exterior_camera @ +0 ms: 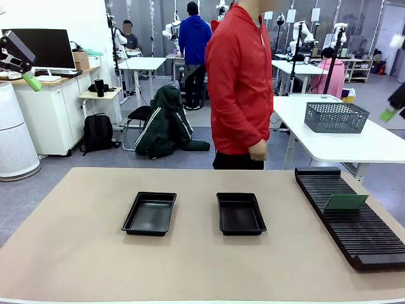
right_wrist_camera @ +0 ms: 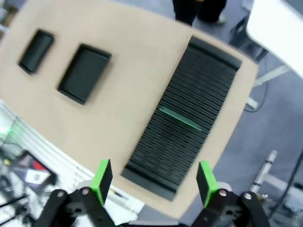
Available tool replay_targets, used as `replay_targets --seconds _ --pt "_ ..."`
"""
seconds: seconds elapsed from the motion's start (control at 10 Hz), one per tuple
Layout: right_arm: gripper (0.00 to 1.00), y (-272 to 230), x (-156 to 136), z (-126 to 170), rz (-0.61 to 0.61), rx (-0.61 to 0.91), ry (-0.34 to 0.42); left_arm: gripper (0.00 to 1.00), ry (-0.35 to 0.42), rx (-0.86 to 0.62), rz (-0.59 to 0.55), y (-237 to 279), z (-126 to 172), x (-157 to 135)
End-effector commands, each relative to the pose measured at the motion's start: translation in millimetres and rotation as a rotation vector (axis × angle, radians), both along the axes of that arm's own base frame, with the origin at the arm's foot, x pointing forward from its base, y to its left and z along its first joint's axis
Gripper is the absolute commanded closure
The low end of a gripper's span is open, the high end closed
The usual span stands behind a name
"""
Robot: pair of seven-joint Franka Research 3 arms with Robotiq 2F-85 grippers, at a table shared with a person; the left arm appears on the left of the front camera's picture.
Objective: Inspect and transfer BCBs to ESD trays.
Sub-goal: Pick up the Blank PCB from the PCB Rack and place it in the left ESD tray.
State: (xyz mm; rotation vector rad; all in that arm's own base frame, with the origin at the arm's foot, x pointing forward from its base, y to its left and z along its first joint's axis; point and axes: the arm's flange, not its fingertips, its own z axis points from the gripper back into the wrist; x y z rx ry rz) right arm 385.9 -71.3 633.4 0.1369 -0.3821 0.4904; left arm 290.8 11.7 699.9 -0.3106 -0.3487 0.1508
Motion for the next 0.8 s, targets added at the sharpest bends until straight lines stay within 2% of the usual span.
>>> replay_targets --seconds 0.0,0.3,0.7 --pt "0.06 -1.0 1.2 -42.1 0.14 -0.13 -0.096 0.0 0.001 -0.005 0.001 0.2 -1.4 0.4" --pt "0.06 3.9 30.2 -98.3 0.434 -0.3 -0.053 0.0 0.001 -0.005 0.001 0.2 -1.4 0.4" --pt "0.06 12.3 51.4 -149.7 0.738 -0.45 -0.01 0.0 0.001 -0.005 0.001 0.2 -1.4 0.4"
